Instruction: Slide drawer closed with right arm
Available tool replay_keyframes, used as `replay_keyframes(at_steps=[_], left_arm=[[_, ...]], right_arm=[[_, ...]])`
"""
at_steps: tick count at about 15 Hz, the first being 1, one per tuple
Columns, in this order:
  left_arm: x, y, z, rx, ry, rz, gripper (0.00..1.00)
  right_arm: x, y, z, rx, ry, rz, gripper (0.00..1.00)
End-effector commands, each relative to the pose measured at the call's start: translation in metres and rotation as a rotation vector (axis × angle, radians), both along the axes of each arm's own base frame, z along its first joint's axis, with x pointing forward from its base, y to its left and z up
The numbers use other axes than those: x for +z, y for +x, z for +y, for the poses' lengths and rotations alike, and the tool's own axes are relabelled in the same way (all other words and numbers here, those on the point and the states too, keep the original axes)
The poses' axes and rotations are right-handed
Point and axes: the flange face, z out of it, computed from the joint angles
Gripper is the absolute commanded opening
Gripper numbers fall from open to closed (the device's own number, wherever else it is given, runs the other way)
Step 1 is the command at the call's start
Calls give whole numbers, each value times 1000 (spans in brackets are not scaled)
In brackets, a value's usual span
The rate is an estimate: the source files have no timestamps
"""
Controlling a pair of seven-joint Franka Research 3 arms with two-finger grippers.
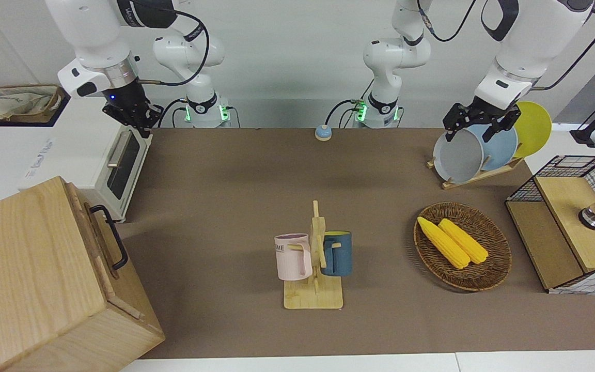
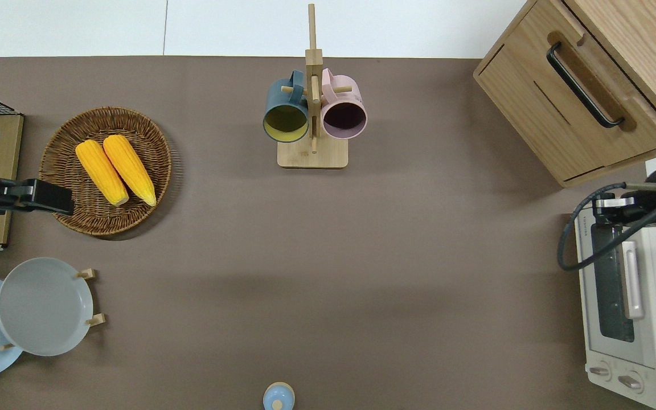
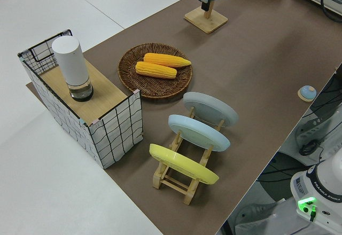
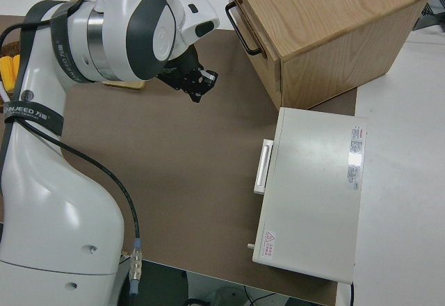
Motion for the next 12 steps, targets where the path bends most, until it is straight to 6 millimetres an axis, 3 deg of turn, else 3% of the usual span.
replay_keyframes(at_steps=[1,2,3,5,6,7,12], left_arm=[[6,-3,-2,5,19,3,993],[6,-3,-2,5,19,3,993],[5,-3,-2,5,19,4,993],[6,-3,-2,5,19,3,993],[4,-3,-2,4,19,6,993],[6,-3,-2,5,19,3,993],[6,-3,-2,5,19,3,993]], right_arm=[[-6,-5,-3,32,26,-26,0],[-5,-4,-3,31,26,-33,0],[-4,-2,-2,31,27,-41,101],[-2,0,-2,28,27,-47,465],[0,2,-4,22,27,-52,889],[2,2,-4,20,27,-55,980],[14,9,0,43,55,-84,985]])
